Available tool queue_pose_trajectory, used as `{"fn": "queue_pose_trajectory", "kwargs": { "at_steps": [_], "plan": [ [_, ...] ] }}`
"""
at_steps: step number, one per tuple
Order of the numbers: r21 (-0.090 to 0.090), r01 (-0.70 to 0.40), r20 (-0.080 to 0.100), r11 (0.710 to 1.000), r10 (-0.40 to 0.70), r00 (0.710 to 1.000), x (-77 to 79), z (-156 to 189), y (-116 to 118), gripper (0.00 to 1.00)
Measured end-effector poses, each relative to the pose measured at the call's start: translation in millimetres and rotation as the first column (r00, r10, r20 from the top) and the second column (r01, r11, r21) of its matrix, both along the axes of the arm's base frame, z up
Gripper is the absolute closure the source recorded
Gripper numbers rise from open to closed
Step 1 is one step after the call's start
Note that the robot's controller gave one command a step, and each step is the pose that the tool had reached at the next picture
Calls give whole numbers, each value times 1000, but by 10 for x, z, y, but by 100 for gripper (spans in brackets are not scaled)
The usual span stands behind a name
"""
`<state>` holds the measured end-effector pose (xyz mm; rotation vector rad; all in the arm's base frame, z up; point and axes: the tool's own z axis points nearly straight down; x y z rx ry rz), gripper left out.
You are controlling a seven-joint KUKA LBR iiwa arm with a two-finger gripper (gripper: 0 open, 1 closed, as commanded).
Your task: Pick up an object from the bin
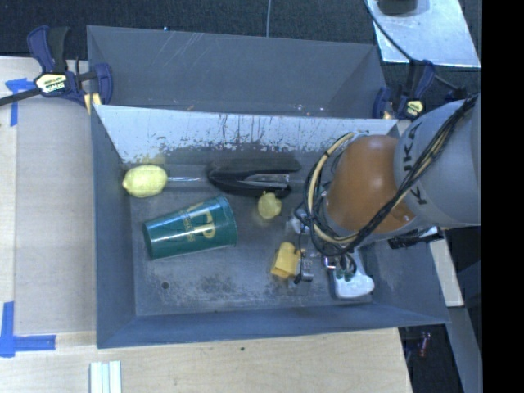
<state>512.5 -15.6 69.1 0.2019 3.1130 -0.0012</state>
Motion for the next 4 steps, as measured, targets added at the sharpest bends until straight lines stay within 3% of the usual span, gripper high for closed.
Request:
{"fn": "queue_pose_trajectory", "kwargs": {
  "at_steps": [1,2,3,4],
  "plan": [
    [-1,-64,-10,998,64,998,-222,12,-68,100],
    [-1,-65,-11,998,65,998,-223,13,-68,100],
    [0,-65,-22,998,65,998,-255,289,-66,100],
    [-1,-65,-10,998,65,998,-222,701,-70,100]
  ]
}}
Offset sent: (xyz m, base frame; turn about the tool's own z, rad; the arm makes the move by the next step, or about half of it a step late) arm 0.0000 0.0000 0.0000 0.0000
